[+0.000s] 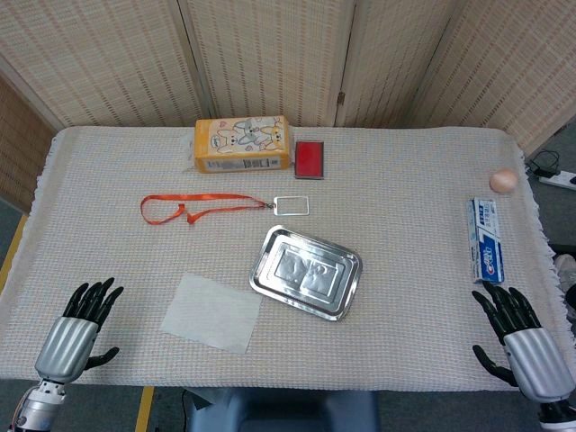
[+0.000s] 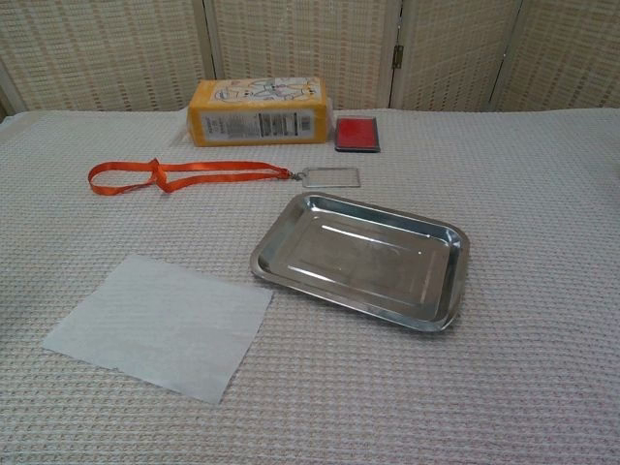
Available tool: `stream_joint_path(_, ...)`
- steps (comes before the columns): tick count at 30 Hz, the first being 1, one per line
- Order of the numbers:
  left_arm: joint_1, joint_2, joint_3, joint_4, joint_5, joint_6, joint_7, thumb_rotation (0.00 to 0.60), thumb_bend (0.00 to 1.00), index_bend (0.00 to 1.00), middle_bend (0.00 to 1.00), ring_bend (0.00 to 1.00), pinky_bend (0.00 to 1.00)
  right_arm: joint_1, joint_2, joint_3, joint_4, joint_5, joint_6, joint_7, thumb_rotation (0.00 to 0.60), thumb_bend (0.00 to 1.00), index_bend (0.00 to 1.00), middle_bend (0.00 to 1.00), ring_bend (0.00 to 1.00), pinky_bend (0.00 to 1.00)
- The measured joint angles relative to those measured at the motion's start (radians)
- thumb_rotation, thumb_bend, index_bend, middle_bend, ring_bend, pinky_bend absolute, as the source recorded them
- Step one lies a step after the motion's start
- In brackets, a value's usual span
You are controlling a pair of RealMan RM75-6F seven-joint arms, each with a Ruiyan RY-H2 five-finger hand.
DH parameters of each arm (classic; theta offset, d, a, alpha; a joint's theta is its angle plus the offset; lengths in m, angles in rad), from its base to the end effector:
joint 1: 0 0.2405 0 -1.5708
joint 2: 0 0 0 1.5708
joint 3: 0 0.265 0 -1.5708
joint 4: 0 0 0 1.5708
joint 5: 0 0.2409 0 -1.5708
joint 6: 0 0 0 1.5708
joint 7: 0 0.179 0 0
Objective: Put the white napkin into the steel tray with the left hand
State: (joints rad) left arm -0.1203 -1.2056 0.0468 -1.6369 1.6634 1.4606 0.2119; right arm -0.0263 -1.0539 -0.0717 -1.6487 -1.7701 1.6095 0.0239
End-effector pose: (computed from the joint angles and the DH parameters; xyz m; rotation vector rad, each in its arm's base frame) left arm -0.2894 0.2010 0.0738 -1.6502 -0.7978 -0.8798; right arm -0.3077 -0.1503 0.1342 1.5447 -0.8838 0.9717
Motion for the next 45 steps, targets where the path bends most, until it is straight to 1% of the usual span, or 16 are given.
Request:
stream_joint_path(10,-0.001,0.007,0.006,-0.005,0.009,0.000,-0.006,0.600,0.06,0.00,0.00,0.00,0.00,0.000,0.001,-0.003,-0.002,-0.012,0.005,0.003,0.600,0.38,0.00,0.00,0.00,0.00)
stream_joint_path(11,-0.001,0.007,0.008,-0.006,0.019,0.003,-0.007,0.600,0.06,0.00,0.00,0.00,0.02,0.000,0.002,-0.005,-0.003,-0.016,0.008,0.004,0.600,0.38,0.00,0.00,0.00,0.00)
stream_joint_path(13,0.000,0.007,0.016,-0.005,0.047,0.013,-0.010,0.600,0.06,0.00,0.06,0.04,0.22,-0.001,0.005,-0.008,-0.006,-0.027,0.014,0.010,0.600,0.38,0.00,0.00,0.00,0.00)
stream_joint_path(14,0.000,0.006,0.020,-0.003,0.061,0.018,-0.010,0.600,0.06,0.00,0.19,0.15,0.41,-0.001,0.006,-0.009,-0.008,-0.033,0.018,0.014,0.600,0.38,0.00,0.00,0.00,0.00)
stream_joint_path(15,0.001,0.003,0.025,-0.001,0.075,0.023,-0.009,0.600,0.06,0.01,0.33,0.27,0.55,-0.001,0.007,-0.010,-0.009,-0.039,0.023,0.017,0.600,0.38,0.00,0.00,0.00,0.00)
stream_joint_path(16,0.003,0.000,0.031,0.002,0.088,0.028,-0.008,0.600,0.06,0.04,0.59,0.51,0.74,-0.001,0.009,-0.011,-0.011,-0.044,0.026,0.021,0.600,0.38,0.00,0.00,0.00,0.00)
stream_joint_path(17,0.005,-0.004,0.038,0.002,0.100,0.029,-0.007,0.600,0.05,0.09,0.79,0.69,0.86,0.000,0.009,-0.012,-0.013,-0.045,0.026,0.024,0.600,0.38,0.00,0.00,0.00,0.00)
stream_joint_path(18,0.006,-0.005,0.044,0.001,0.101,0.024,-0.005,0.600,0.05,0.14,0.92,0.81,0.94,0.000,0.009,-0.012,-0.014,-0.045,0.025,0.025,0.600,0.38,0.00,0.00,0.00,0.00)
stream_joint_path(20,0.007,-0.006,0.057,-0.005,0.089,-0.002,0.004,0.600,0.05,0.21,0.99,0.94,1.00,0.003,0.008,-0.013,-0.016,-0.047,0.019,0.022,0.600,0.38,0.00,0.00,0.00,0.00)
stream_joint_path(22,0.008,-0.016,0.061,0.000,0.083,-0.023,0.017,0.600,0.05,0.28,1.00,1.00,1.00,0.007,0.007,-0.013,-0.017,-0.047,0.011,0.018,0.600,0.38,0.00,0.00,0.00,0.00)
stream_joint_path(24,0.008,-0.036,0.063,0.019,0.093,-0.020,0.022,0.600,0.06,0.31,1.00,1.00,1.00,0.010,0.005,-0.012,-0.019,-0.045,0.005,0.014,0.600,0.38,0.00,0.00,0.00,0.00)
stream_joint_path(30,-0.001,-0.100,0.070,0.087,0.106,-0.025,-0.016,0.600,0.06,0.33,1.00,1.00,1.00,0.013,0.003,-0.010,-0.023,-0.037,0.000,0.010,0.600,0.38,0.00,0.00,0.00,0.00)
stream_joint_path(34,-0.005,-0.154,0.068,0.129,0.081,-0.057,-0.022,0.600,0.06,0.35,1.00,1.00,1.00,0.013,0.004,-0.006,-0.024,-0.029,0.000,0.011,0.600,0.38,0.00,0.00,0.00,0.00)
stream_joint_path(38,-0.012,-0.187,0.064,0.136,0.035,-0.107,-0.034,0.600,0.07,0.35,1.00,1.00,1.00,0.013,0.005,-0.005,-0.024,-0.026,0.003,0.014,0.600,0.38,0.00,0.00,0.00,0.00)
stream_joint_path(43,-0.021,-0.239,0.055,0.160,0.007,-0.140,0.012,0.600,0.07,0.36,1.00,1.00,1.00,0.012,0.006,-0.006,-0.023,-0.031,0.009,0.014,0.600,0.38,0.00,0.00,0.00,0.00)
stream_joint_path(45,-0.025,-0.261,0.052,0.183,0.003,-0.147,0.027,0.600,0.11,0.37,1.00,1.00,1.00,0.011,0.006,-0.006,-0.022,-0.031,0.010,0.015,0.600,0.38,0.00,0.00,0.00,0.00)
